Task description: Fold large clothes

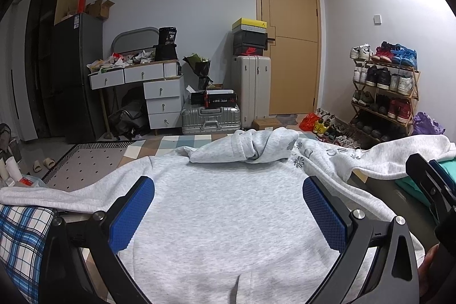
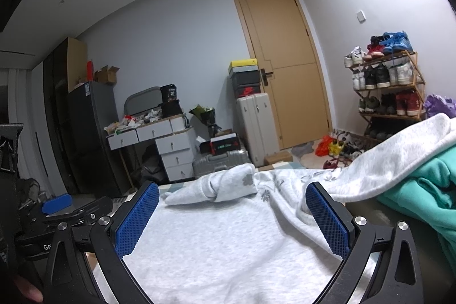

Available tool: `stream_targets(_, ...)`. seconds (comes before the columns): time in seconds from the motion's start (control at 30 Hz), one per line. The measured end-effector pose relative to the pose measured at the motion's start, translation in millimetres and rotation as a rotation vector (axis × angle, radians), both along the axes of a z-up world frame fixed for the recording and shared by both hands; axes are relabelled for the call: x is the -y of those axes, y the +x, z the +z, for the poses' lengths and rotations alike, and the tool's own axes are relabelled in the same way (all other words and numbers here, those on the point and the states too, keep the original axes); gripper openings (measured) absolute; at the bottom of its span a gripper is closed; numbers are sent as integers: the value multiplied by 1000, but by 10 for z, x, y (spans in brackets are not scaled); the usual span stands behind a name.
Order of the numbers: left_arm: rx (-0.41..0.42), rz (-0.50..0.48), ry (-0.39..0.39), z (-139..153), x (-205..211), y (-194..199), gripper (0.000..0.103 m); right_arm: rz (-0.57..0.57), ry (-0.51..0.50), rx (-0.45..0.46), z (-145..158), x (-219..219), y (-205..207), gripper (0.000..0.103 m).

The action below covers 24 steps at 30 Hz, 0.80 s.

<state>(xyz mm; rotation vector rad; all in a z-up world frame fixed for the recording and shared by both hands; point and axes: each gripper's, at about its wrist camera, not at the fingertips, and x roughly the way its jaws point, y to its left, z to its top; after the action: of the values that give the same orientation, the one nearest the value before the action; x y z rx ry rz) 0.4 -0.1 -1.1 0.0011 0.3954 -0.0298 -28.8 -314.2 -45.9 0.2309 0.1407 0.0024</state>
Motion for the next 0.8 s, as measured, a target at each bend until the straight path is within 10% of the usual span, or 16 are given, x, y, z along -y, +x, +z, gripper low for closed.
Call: stream_targets(0.8,-10,-3,3,-9,-9,-2,102,3,-6,-9,-20,-14,24,103)
